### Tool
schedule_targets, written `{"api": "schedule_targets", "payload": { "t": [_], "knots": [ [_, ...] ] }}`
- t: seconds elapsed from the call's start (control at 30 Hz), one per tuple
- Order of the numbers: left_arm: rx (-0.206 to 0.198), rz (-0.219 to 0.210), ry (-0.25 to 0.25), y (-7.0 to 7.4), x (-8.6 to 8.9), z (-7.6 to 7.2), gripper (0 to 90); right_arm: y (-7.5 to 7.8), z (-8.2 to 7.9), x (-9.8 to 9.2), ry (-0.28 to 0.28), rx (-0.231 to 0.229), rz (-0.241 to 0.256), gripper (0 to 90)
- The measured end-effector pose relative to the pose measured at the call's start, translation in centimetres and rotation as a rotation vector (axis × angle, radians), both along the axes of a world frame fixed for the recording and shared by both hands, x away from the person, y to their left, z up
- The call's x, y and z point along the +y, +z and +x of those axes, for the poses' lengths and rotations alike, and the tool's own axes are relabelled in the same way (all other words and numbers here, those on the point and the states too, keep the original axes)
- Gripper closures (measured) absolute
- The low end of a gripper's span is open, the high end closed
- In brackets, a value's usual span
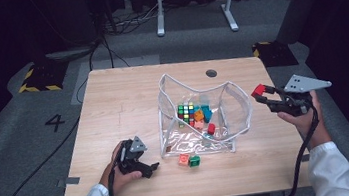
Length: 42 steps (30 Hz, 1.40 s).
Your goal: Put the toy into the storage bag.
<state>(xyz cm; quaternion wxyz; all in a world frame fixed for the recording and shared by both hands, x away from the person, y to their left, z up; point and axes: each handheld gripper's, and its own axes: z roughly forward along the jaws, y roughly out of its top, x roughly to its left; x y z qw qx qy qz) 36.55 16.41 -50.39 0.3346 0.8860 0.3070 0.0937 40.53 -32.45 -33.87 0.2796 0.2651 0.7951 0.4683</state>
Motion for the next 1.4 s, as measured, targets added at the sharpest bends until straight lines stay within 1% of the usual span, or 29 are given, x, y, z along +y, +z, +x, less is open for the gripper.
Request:
{"api": "schedule_targets", "payload": {
  "t": [0.07,0.1,0.2,0.33,0.37,0.43,0.5,0.53,0.6,0.63,0.67,0.73,0.83,0.97,1.03,1.13,1.17,1.27,1.3,1.33,1.37,1.4],
  "knots": [
    [-0.004,0.003,0.001,0.0,0.0,0.0,0.1,0.5,0.4,0.4,0.018,-0.006,0.01,59.1],
    [-0.004,0.003,0.001,0.0,0.0,0.0,0.1,0.7,0.4,0.7,0.011,0.001,0.015,59.1],
    [-0.004,0.003,0.001,0.0,0.0,0.0,0.1,1.1,1.1,1.6,0.026,-0.001,-0.003,59.1],
    [-0.004,0.003,0.001,0.0,0.0,0.0,0.2,1.7,1.6,2.8,0.043,-0.005,-0.012,59.1],
    [-0.004,0.003,0.001,0.0,0.0,0.0,0.2,1.8,1.6,3.0,0.047,0.004,-0.01,59.1],
    [-0.004,0.003,0.001,0.0,0.0,0.0,0.2,2.0,1.7,3.7,0.061,-0.005,-0.021,59.1],
    [-0.004,0.003,0.001,0.0,0.0,0.0,0.2,2.2,1.7,4.5,0.084,-0.002,-0.015,59.1],
    [-0.004,0.004,0.001,0.0,0.0,0.0,0.2,2.3,1.6,4.9,0.092,0.0,-0.024,59.1],
    [-0.004,0.004,0.001,0.0,0.0,0.0,0.2,2.4,1.6,5.6,0.118,-0.011,-0.027,59.1],
    [-0.004,0.004,0.001,0.0,0.0,0.0,0.2,2.3,1.7,6.0,0.143,-0.02,-0.035,59.1],
    [-0.004,0.003,0.002,0.0,0.0,0.0,0.2,2.2,1.6,6.5,0.155,-0.009,-0.037,59.1],
    [-0.004,0.003,0.001,0.0,0.0,0.0,0.2,2.0,1.6,7.4,0.183,-0.011,-0.072,59.2],
    [-0.003,0.004,0.0,0.0,0.0,0.0,0.2,1.8,1.6,8.7,0.228,0.001,-0.108,59.1],
    [-0.003,0.005,0.001,0.0,0.0,0.0,0.2,1.4,1.8,10.2,0.273,0.032,-0.158,59.1],
    [-0.004,0.004,0.001,0.0,0.0,0.0,0.2,1.2,1.9,10.8,0.289,0.044,-0.194,59.1],
    [-0.004,0.003,0.001,0.0,0.0,0.0,0.2,0.9,2.2,11.7,0.3,0.073,-0.237,59.1],
    [-0.003,0.005,0.001,0.0,0.0,0.0,0.2,0.8,2.3,12.0,0.305,0.078,-0.261,59.1],
    [-0.003,0.005,0.0,0.0,0.0,0.0,0.2,0.5,2.7,12.8,0.326,0.123,-0.32,59.1],
    [-0.004,0.003,0.001,0.0,0.0,0.0,0.2,0.4,2.8,13.0,0.332,0.139,-0.348,59.1],
    [-0.004,0.003,0.002,0.0,0.0,0.0,0.2,0.2,2.9,13.3,0.323,0.155,-0.381,59.1],
    [-0.004,0.004,0.0,0.0,0.0,0.0,0.2,0.2,3.0,13.5,0.321,0.156,-0.4,59.1],
    [-0.004,0.003,0.002,0.0,0.0,0.0,0.2,0.0,3.2,13.6,0.317,0.171,-0.413,59.1]
  ]
}}
